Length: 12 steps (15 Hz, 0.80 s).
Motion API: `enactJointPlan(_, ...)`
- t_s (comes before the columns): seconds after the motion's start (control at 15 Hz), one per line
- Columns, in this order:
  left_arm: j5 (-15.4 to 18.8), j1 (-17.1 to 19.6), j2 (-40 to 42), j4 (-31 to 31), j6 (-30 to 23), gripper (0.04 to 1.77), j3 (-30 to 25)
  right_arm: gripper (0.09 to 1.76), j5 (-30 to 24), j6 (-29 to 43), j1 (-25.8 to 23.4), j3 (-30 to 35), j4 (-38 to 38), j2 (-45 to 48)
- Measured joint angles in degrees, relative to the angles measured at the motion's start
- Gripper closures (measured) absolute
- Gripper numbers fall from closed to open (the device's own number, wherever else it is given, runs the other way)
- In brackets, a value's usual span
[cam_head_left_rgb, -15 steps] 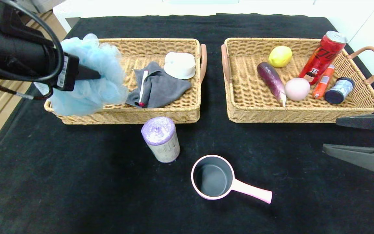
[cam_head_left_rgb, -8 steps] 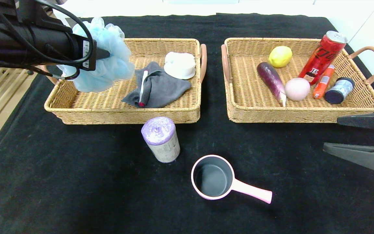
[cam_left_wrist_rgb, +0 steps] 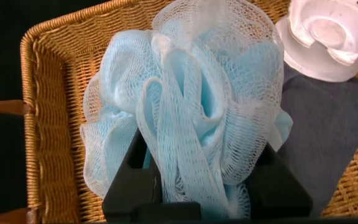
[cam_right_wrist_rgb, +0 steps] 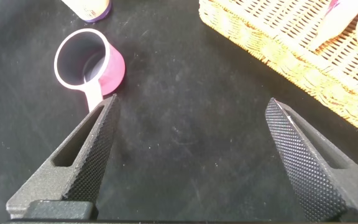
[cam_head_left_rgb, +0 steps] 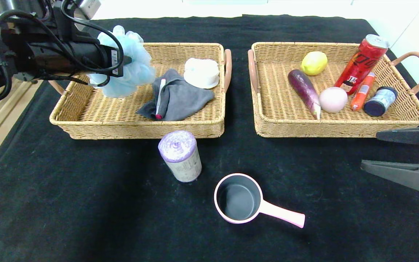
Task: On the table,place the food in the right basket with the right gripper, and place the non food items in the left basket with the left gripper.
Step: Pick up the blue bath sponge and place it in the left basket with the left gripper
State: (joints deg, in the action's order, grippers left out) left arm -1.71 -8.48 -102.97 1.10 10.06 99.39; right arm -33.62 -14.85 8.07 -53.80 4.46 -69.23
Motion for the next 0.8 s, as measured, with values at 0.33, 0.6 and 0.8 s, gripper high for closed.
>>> enactJointPlan(0.33,3.2,2.3,-3.2,-1.6,-1.6,1.19,2.7,0.14,0.1,0.0,0.0,0.1,0.0,-0.1)
enactJointPlan(0.6,3.3,2.5,-3.9,-2.2,-1.6,0.92,2.9,0.14,0.0,0.0,0.0,0.1,0.0,-0.1)
enactJointPlan(0.8,3.3,2.5,-4.0,-2.1,-1.6,0.66,3.0,0.14,0.0,0.0,0.0,0.1,0.0,-0.1)
